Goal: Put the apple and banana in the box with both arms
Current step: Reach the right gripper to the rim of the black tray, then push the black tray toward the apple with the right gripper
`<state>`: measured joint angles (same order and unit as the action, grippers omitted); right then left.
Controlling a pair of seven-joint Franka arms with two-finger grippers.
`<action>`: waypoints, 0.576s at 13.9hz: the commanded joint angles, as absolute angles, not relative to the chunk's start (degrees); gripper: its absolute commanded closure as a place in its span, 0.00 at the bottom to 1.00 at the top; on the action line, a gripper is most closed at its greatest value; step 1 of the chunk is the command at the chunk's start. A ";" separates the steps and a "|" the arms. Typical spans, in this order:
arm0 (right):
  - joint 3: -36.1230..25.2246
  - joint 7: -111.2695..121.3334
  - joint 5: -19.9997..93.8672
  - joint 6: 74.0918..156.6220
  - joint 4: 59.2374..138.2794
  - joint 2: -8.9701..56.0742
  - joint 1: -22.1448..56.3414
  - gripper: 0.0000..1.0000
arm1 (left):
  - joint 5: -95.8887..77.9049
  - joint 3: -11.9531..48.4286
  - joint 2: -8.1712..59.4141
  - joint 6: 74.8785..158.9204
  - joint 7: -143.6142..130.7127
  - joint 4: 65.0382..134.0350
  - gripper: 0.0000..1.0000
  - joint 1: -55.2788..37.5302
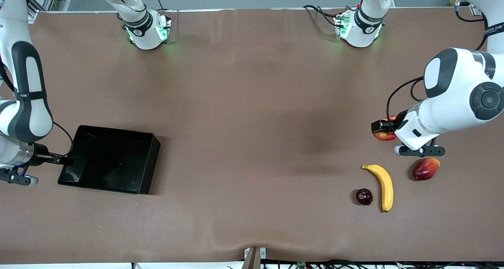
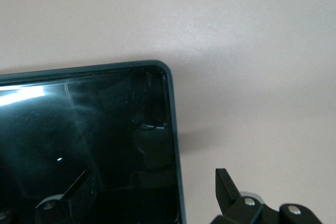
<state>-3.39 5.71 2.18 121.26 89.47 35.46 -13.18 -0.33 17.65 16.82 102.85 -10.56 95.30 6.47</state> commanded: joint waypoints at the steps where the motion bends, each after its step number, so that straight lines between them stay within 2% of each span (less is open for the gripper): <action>1: -2.55 9.14 3.08 122.34 88.50 38.49 -13.97 0.00 | -1.41 18.28 17.84 101.95 -13.44 93.87 1.00 5.81; 4: -2.55 9.40 3.08 122.52 88.77 41.04 -14.06 0.03 | -1.49 18.28 18.98 101.95 -16.08 92.55 1.00 4.05; 5: -2.55 10.97 3.08 122.43 89.47 41.13 -14.32 0.58 | -1.41 18.28 19.42 102.04 -16.69 92.29 1.00 3.96; 6: -2.55 12.55 3.16 122.34 89.91 41.05 -14.41 1.00 | -1.32 18.28 19.77 102.39 -17.05 92.20 1.00 3.96; 8: -2.55 13.18 3.16 121.99 89.91 41.04 -14.41 1.00 | -1.23 18.28 20.56 102.57 -17.58 92.20 1.00 3.87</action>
